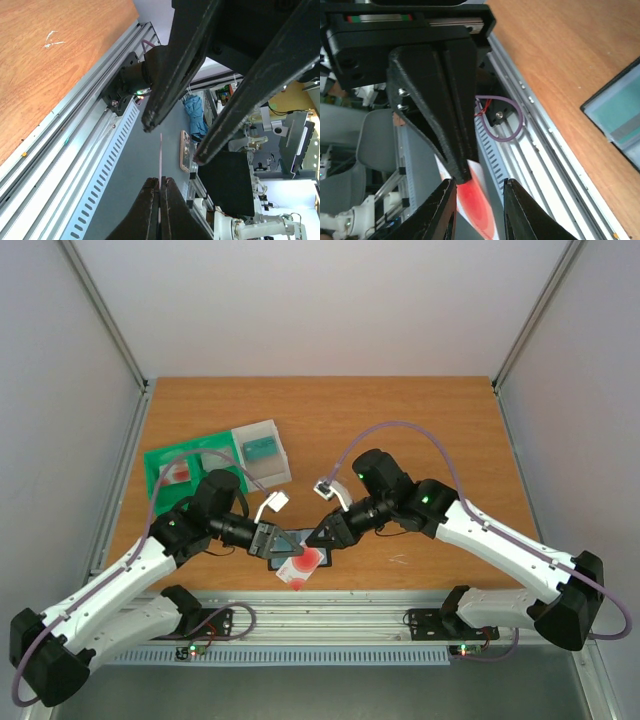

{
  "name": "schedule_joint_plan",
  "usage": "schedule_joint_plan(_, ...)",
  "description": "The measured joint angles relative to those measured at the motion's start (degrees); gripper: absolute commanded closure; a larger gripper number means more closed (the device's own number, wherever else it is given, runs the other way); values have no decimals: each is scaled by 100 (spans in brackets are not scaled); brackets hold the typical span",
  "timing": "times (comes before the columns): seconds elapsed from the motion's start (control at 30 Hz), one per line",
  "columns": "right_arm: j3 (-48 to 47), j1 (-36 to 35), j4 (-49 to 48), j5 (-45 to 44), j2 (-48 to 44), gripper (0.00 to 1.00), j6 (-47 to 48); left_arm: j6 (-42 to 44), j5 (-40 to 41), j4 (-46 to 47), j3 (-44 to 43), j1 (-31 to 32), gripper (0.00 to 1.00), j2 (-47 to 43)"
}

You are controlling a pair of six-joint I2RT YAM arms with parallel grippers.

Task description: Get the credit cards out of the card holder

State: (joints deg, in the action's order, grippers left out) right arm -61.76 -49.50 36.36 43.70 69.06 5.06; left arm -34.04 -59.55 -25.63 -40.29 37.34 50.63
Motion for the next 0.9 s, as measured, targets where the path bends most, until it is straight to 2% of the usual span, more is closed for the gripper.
schedule_joint_plan(0.17, 48, 0, -127, 289, 13, 77, -7, -2, -7, 20, -11, 4, 100, 4)
schedule_joint_plan(0.43, 92, 7, -214, 579, 98, 78, -9, -20, -122, 96, -11, 31, 100, -2)
schedule_joint_plan(0.7, 175, 33, -295, 732, 133, 98, 2, -63, -195, 122, 0, 37, 100, -42)
schedule_joint_plan(0.77, 181, 37, -317, 804, 133, 99, 22, -68, -192, 120, 11, 37, 99, -55)
schedule_joint_plan(0.83, 192, 37, -363, 868, 133, 99, 17, -72, -197, 120, 28, 37, 95, -90)
schedule_joint_plan(0.87, 197, 37, -387, 898, 133, 99, 17, -85, -192, 120, 28, 37, 88, -111)
schedule_joint_plan(0.9, 201, 37, -407, 911, 129, 99, 15, -94, -184, 118, 28, 37, 75, -129)
